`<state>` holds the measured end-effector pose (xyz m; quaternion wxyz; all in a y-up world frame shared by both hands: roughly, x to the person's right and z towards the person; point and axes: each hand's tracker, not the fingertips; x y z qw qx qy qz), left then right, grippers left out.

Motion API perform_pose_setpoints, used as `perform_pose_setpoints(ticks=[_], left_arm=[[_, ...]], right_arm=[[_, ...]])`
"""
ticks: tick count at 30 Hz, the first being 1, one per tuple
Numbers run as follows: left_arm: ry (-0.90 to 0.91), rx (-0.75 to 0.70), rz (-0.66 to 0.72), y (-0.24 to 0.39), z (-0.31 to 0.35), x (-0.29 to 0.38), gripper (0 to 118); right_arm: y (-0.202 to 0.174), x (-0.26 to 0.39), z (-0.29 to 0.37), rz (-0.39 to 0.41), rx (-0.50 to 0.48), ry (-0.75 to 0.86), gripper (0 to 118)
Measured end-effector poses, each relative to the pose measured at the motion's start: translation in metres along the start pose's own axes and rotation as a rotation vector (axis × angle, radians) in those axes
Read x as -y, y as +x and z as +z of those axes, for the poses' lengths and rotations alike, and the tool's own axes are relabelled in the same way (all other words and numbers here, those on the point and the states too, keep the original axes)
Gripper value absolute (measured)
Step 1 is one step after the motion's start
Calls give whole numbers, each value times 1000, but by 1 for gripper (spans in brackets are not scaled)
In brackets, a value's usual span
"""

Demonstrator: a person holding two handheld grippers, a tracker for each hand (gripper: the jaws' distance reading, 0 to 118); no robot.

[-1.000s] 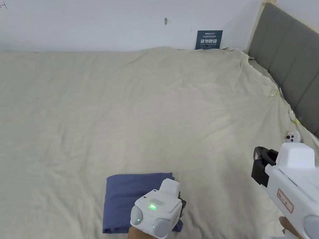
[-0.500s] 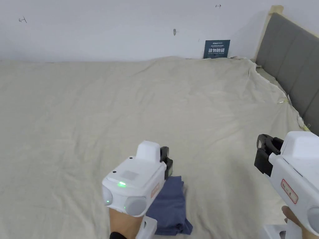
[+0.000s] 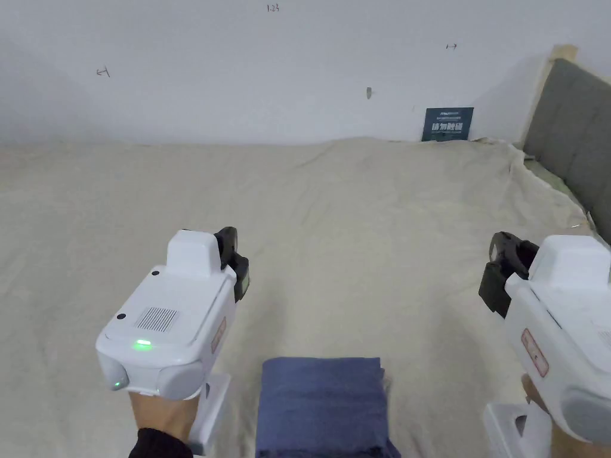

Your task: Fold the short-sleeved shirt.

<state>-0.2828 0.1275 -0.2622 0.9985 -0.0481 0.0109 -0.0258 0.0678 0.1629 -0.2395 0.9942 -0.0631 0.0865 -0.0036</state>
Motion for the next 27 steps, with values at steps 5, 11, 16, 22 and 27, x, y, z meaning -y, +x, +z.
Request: perform_pose_setpoints(ticks=[5, 11, 16, 22, 27], left_arm=[[18, -71, 38, -22, 16, 1, 0], [17, -118, 70, -34, 25, 7, 0], [11, -121, 82, -38, 24, 14, 0], [-11, -110, 97, -40, 21, 16, 0], [-38, -99, 123, -51, 13, 32, 0]], right_arm=[[-10, 7, -3, 29, 1, 7, 0], [-17, 16, -2, 38, 1, 15, 0], [-20, 18, -4, 40, -4, 16, 0], [-29, 38, -20, 25, -36, -13, 0], [-47, 78, -48, 58, -83, -119, 0]])
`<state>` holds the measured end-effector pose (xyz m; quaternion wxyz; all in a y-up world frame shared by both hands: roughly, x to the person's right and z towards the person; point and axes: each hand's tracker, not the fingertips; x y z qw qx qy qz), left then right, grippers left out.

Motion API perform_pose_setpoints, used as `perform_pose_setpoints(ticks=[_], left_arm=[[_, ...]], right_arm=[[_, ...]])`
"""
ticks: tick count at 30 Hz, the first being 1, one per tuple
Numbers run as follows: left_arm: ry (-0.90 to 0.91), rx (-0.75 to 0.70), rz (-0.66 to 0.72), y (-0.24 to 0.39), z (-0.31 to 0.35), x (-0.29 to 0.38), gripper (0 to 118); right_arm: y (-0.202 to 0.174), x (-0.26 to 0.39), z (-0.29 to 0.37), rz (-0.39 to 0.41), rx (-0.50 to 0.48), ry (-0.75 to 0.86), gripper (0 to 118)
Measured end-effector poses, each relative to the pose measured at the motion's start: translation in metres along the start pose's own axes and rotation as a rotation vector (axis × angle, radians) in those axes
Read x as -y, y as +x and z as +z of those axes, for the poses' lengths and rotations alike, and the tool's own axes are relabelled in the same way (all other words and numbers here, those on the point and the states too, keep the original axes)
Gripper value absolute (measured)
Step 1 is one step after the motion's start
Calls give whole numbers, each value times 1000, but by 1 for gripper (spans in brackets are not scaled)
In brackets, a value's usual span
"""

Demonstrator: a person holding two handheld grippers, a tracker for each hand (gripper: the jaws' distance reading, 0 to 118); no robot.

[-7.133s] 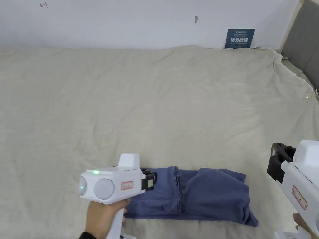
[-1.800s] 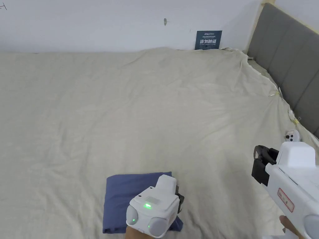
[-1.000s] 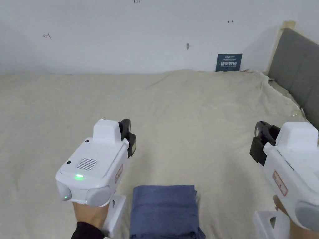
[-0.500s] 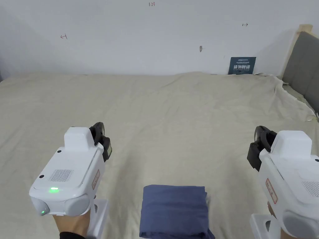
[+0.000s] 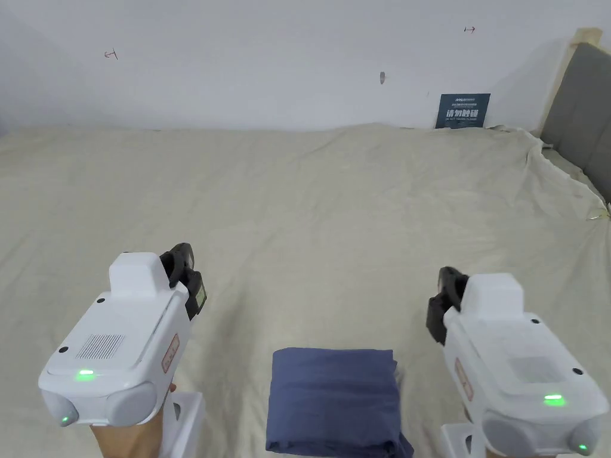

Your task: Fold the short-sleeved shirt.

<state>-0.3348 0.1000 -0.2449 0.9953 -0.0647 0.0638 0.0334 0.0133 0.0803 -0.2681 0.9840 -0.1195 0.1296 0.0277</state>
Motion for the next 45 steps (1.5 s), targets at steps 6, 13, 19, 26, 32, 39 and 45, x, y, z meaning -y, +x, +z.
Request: perform_pose_setpoints(ticks=[6, 13, 19, 26, 32, 39, 45], left_arm=[[-57, 3, 3, -7, -5, 17, 0], [-131, 19, 34, -17, -13, 44, 0], [-206, 53, 34, -25, -19, 69, 0], [-406, 142, 137, -22, -32, 94, 15], [-718, 264, 237, -5, -59, 128, 72], [-944, 398, 332, 9, -96, 161, 83], [-1051, 491, 476, 6, -124, 176, 81]], right_arm=[[-26, 58, -39, -5, -70, -142, 0], [-56, 121, -64, -13, -128, -293, 0], [-65, 166, -71, -47, -115, -375, 0], [-68, 187, -70, -32, -98, -360, 0], [-65, 188, -68, -29, -106, -344, 0], [-61, 185, -68, -40, -116, -356, 0], [-60, 184, -68, -28, -128, -360, 0]])
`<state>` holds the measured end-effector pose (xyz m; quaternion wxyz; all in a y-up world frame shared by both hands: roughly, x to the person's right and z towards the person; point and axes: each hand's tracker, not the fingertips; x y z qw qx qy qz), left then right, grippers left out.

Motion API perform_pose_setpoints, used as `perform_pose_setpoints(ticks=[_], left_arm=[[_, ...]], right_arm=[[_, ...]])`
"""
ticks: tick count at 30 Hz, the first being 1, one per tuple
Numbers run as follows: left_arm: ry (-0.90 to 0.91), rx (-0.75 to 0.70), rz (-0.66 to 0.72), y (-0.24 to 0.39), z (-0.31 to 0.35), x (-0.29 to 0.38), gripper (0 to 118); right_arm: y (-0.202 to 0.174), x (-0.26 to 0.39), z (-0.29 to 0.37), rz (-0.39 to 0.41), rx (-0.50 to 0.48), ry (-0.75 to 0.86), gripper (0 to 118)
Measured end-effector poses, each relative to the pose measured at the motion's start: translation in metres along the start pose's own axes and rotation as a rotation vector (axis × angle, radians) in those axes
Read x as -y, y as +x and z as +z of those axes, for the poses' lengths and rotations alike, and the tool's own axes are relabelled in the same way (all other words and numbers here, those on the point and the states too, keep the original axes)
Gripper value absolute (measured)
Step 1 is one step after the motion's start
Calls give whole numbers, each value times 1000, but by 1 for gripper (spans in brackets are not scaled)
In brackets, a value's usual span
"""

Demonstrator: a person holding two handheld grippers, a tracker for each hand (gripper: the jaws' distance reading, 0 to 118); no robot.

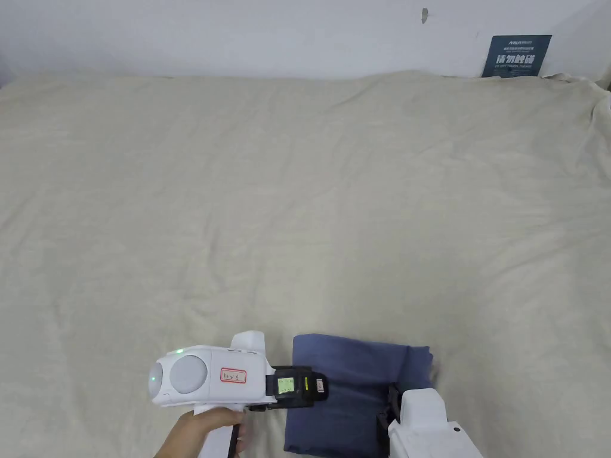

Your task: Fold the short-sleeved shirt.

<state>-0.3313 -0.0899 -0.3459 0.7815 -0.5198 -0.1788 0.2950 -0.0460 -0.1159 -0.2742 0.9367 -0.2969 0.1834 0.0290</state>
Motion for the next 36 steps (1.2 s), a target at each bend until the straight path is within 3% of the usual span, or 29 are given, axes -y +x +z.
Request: perform_pose_setpoints(ticks=[2, 4, 7, 13, 24, 36], left_arm=[[-25, 50, -5, -8, -7, -6, 77], [-44, 62, -13, -10, -14, -10, 60], [-62, 48, -22, -5, -13, -8, 46], [-43, 39, -50, 2, -7, -2, 24], [14, 18, -179, 12, 47, -30, 21], [156, -274, -161, -87, 207, -92, 21]], right_arm=[[1, -1, 0, 4, -3, -2, 0], [1, -1, 0, 0, -6, -2, 0], [2, -2, 0, -6, -8, -6, 0], [5, -9, 2, 2, -30, -14, 0], [22, -76, 49, 19, -23, 160, 0], [5, -159, 73, 93, -32, 324, 0]])
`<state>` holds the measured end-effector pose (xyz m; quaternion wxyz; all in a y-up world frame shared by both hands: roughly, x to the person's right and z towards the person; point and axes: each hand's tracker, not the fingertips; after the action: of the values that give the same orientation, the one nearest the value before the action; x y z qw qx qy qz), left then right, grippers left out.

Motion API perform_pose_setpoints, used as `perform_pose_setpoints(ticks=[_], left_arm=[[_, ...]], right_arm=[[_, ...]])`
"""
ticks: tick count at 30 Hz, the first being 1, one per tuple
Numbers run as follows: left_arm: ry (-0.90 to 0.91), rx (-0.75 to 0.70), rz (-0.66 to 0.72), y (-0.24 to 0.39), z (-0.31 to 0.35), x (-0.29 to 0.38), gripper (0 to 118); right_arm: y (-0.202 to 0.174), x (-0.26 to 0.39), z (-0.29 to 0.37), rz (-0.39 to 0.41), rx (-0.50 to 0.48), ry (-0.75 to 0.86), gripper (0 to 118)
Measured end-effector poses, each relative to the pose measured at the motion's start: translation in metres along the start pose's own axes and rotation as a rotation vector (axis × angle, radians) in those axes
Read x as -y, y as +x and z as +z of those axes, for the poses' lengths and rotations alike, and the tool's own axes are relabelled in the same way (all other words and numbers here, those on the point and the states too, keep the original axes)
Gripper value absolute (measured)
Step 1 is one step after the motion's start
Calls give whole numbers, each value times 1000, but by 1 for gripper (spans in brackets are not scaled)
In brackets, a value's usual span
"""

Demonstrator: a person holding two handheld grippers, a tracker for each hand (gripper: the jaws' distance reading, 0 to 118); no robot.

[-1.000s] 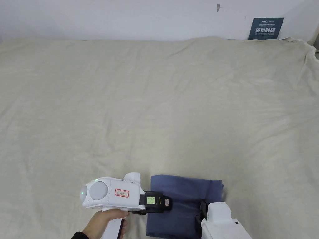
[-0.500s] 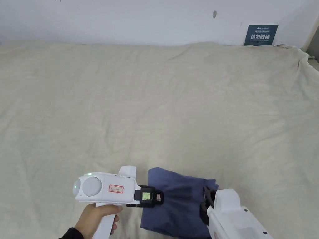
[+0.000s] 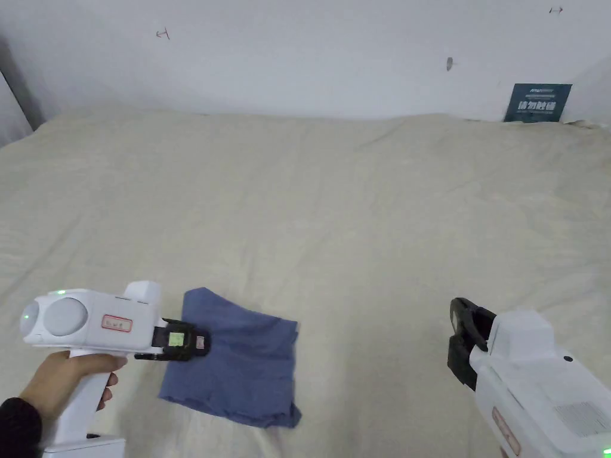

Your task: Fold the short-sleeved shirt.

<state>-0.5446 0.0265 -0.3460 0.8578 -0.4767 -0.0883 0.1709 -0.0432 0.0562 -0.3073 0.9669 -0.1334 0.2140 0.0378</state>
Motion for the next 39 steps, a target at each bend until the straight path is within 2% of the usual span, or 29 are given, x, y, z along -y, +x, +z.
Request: perform_pose_setpoints(ticks=[5, 7, 14, 17, 24, 25, 26, 30, 31, 39], left_arm=[[48, -130, 57, -74, 46, -19, 21], [46, -168, 75, -86, 63, -17, 21], [-4, -291, 135, -169, 63, -26, 21], [-32, -326, 171, -184, 46, -23, 21], [-66, -417, 212, -169, 25, -12, 22], [-60, -420, 221, -169, 26, -12, 27], [-54, -423, 226, -174, 25, -11, 36], [17, -530, 240, -159, 37, -12, 107], [58, -529, 225, -151, 44, -11, 113], [355, -455, 89, -54, 101, -22, 113]], right_arm=[[-17, -11, -17, 11, -23, 16, 0], [-24, -12, -24, 19, -30, 15, 0], [-41, -19, -42, 16, -44, 32, 0], [-42, -20, -47, 16, -42, 31, 0], [-39, -19, -45, 22, -32, 1, 0], [-37, -19, -44, 18, -30, -3, 0], [-34, -19, -41, 14, -30, -4, 0], [-21, -23, -28, 14, -22, 3, 0], [-17, -26, -23, 14, -17, 8, 0], [3, -56, 22, 17, 45, 66, 0]])
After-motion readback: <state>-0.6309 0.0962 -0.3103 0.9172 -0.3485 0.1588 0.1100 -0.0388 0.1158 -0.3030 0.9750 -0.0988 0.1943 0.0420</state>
